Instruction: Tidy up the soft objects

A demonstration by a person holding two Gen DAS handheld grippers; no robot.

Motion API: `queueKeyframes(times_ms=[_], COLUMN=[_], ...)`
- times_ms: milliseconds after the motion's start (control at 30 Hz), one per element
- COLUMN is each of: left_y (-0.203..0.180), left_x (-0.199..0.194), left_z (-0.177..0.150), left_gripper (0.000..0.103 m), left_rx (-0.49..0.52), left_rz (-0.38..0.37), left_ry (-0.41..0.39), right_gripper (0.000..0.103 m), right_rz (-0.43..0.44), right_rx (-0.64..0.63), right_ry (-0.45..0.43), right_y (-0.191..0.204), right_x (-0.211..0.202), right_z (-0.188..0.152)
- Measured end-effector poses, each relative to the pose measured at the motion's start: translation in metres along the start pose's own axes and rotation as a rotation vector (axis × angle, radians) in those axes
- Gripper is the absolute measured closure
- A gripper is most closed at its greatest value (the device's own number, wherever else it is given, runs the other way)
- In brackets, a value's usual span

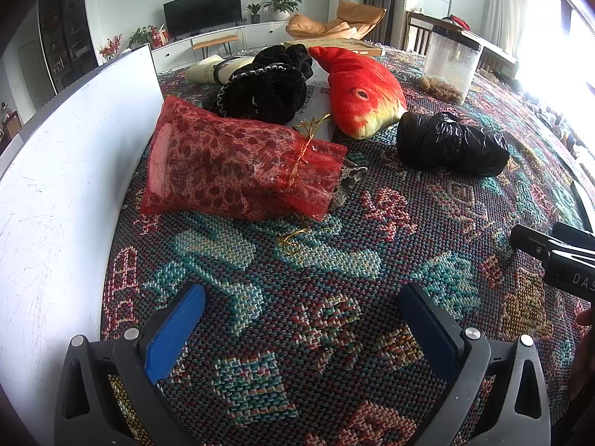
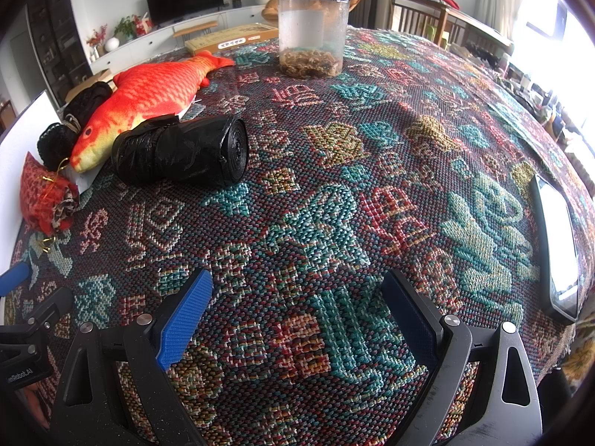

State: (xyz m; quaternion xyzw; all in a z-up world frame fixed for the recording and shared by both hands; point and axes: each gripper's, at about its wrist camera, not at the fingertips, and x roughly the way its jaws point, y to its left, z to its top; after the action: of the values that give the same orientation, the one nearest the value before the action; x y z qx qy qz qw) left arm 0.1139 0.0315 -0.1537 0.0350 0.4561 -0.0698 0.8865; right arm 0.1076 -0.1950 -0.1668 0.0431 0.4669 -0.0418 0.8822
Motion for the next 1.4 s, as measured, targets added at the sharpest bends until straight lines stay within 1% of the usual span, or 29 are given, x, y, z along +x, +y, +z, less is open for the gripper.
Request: queueKeyframes(times_ms=[100,167,233,267,333,400,433,500,533,567,600,633,667,700,733,767,833,867,900,967,1000,1067,1100,1167,1200,1233,1267,1333,1400], left_y=[-0.001,0.000,0.003,0.002,0.002,0.001,0.001,0.001,0.001,0.001,0.001,0.001,0.001,0.001,0.001,0.001,0.003,0.007,0.011,0.016,0.018,0.027,0.033,0.049,0.055,0.060,0.061,0.051,0.048], left_x=[-0.001,-0.006,-0.013,-0.014,-0.013,-0.013,-0.013,-0.013,-0.013,-0.013,-0.013,-0.013,-0.013,-0.013,-0.013,-0.013,-0.014,-0.019,-0.028,-0.045,-0.046,-0.029,-0.015,0.014,0.025,0.033,0.031,0.012,-0.010], left_z=[0.000,-0.004,-0.013,-0.015,-0.014,-0.013,-0.012,-0.012,-0.012,-0.013,-0.013,-0.013,-0.013,-0.012,-0.012,-0.012,-0.008,-0.004,0.002,0.023,0.037,0.066,0.079,0.096,0.098,0.096,0.092,0.076,0.056], left_gripper=[0.000,0.000,0.000,0.000,0.000,0.000,0.000,0.000,0.000,0.000,0.000,0.000,0.000,0.000,0.000,0.000,0.000,0.000,0.000,0.000,0.000,0.000,0.000,0.000,0.000,0.004,0.006,0.038,0.045], left_rx=[0.014,0.054,0.072,0.075,0.073,0.068,0.067,0.067,0.066,0.066,0.066,0.067,0.067,0.067,0.066,0.065,0.048,0.017,-0.011,-0.056,-0.078,-0.147,-0.200,-0.310,-0.354,-0.384,-0.381,-0.286,-0.199], left_rz=[-0.007,-0.040,-0.061,-0.059,-0.052,-0.048,-0.049,-0.049,-0.050,-0.050,-0.050,-0.049,-0.049,-0.049,-0.050,-0.051,-0.057,-0.070,-0.081,-0.059,-0.045,-0.052,-0.054,-0.054,-0.057,-0.074,-0.077,-0.061,-0.107], left_ry=[0.011,0.021,0.006,0.004,0.003,0.002,0.002,0.002,0.002,0.002,0.002,0.002,0.002,0.003,0.003,0.003,0.017,0.006,-0.034,-0.133,-0.155,-0.111,-0.072,-0.012,0.020,0.049,0.048,0.030,0.039], right_gripper=[0.005,0.005,0.008,0.008,0.007,0.007,0.007,0.007,0.007,0.008,0.010,0.014,0.029,0.047,0.053,0.062,0.063,0.063,0.063,0.063,0.063,0.063,0.063,0.063,0.063,0.063,0.063,0.063,0.063], right_rz=[0.012,0.072,0.181,0.188,0.153,0.172,0.203,0.269,0.252,0.208,0.150,0.094,0.093,0.146,0.122,0.109,0.171,0.204,0.221,0.224,0.221,0.220,0.220,0.242,0.239,0.247,0.263,0.271,0.275], right_rx=[-0.005,-0.030,-0.120,-0.173,-0.299,-0.410,-0.463,-0.598,-0.672,-0.740,-0.787,-0.796,-0.748,-0.641,-0.556,-0.472,-0.253,-0.148,-0.068,0.040,0.076,0.119,0.139,0.112,0.086,0.064,0.049,0.046,0.082], right_ry=[0.000,0.032,0.090,0.084,0.006,-0.052,-0.041,0.047,0.072,0.078,0.087,0.113,0.137,0.120,0.118,0.103,0.081,0.069,0.047,-0.017,-0.049,-0.123,-0.131,-0.193,-0.205,-0.196,-0.177,-0.160,-0.168], right_y=[0.002,-0.002,-0.005,-0.005,0.001,0.017,0.030,0.062,0.079,0.095,0.107,0.113,0.112,0.103,0.094,0.081,0.046,0.027,0.011,-0.013,-0.020,-0.028,-0.029,-0.024,-0.019,-0.014,-0.009,-0.008,-0.014], right_x=[0.002,0.002,0.002,-0.002,-0.018,-0.027,-0.026,-0.010,0.001,0.013,0.027,0.041,0.049,0.046,0.046,0.042,0.028,0.020,0.013,0.000,-0.005,-0.013,-0.016,-0.027,-0.030,-0.028,-0.022,-0.017,-0.017], right_z=[0.001,0.009,0.027,0.038,0.063,0.086,0.095,0.103,0.101,0.098,0.093,0.088,0.087,0.092,0.094,0.093,0.087,0.079,0.068,0.044,0.033,0.013,0.012,0.016,0.017,0.020,0.021,0.024,0.024])
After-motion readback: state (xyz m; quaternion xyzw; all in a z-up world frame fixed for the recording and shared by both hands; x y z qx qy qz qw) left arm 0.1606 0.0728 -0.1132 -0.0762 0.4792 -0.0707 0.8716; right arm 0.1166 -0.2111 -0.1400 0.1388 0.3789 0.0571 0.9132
